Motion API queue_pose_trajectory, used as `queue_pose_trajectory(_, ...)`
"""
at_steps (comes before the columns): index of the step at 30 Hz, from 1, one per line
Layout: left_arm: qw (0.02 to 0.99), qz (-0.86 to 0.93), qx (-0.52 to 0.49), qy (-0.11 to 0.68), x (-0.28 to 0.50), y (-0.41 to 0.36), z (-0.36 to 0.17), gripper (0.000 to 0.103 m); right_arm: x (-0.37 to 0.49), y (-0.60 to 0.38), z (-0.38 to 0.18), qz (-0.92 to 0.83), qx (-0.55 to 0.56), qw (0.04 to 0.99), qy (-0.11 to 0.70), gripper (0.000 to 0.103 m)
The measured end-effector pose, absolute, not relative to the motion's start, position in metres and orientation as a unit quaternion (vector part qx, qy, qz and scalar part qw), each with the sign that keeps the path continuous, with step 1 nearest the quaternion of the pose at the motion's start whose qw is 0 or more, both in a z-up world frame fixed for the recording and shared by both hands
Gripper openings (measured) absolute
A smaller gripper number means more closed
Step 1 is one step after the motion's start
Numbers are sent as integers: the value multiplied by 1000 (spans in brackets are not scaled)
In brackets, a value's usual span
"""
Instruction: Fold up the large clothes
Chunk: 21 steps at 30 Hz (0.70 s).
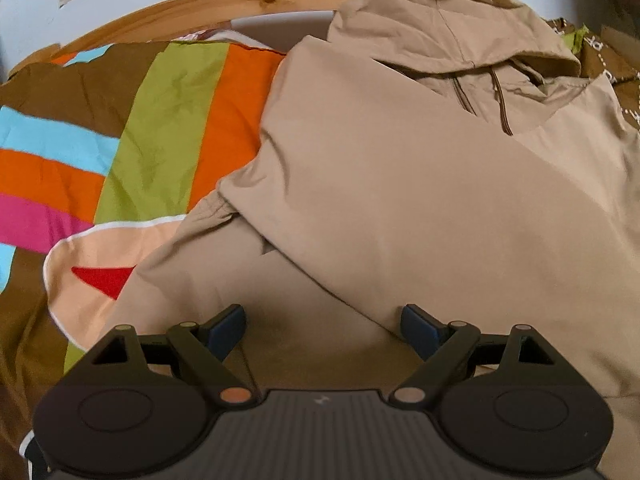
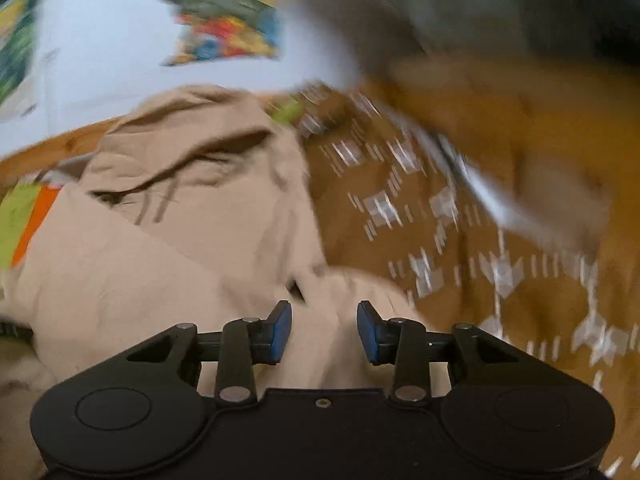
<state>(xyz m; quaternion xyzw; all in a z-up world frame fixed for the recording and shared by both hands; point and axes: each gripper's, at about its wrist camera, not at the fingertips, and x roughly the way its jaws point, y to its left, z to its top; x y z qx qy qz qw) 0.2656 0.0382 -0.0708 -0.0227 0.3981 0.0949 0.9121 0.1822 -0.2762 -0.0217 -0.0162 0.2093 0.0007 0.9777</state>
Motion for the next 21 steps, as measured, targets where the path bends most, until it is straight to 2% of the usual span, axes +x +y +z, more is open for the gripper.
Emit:
queue_pose_trajectory(1,912,97,-27,399,263,40,-69,88,184,-268,-24,9,-43,976,211,46)
queue_pose_trajectory(3,910,101,-34,401,261,44,-66,88,197,-257,-43,22,-80,962,259,50)
queue_pose_trajectory(5,907,105,-48,404,257,49,-57,88,203,-266,-55,31,-38,953,298,48)
queue_pose_trajectory(8,906,87,-66,408,251,56,-30,89,196,-279,-37,41,17,959,279,49)
queue_pose_trajectory(9,907,75,-64,410,249,58,-16,89,192,-282,-27,50,25,964,259,56)
queue_pose_trajectory(10,906,66,-59,413,249,60,-1,89,188,-285,-16,64,34,968,241,69)
queue_pose_trajectory(12,908,53,-48,414,246,63,32,95,179,-289,0,94,48,971,216,82)
queue_pose_trajectory(13,909,45,-41,411,247,65,48,101,181,-288,8,105,50,971,210,84)
queue_pose_trajectory(16,915,25,-8,403,255,67,88,102,193,-286,35,141,30,968,203,92)
queue_pose_trajectory(18,917,13,-1,398,268,66,94,102,218,-280,59,172,2,965,200,97)
queue_pose_trajectory(21,922,-6,-39,384,294,72,80,102,279,-260,91,220,-72,951,206,98)
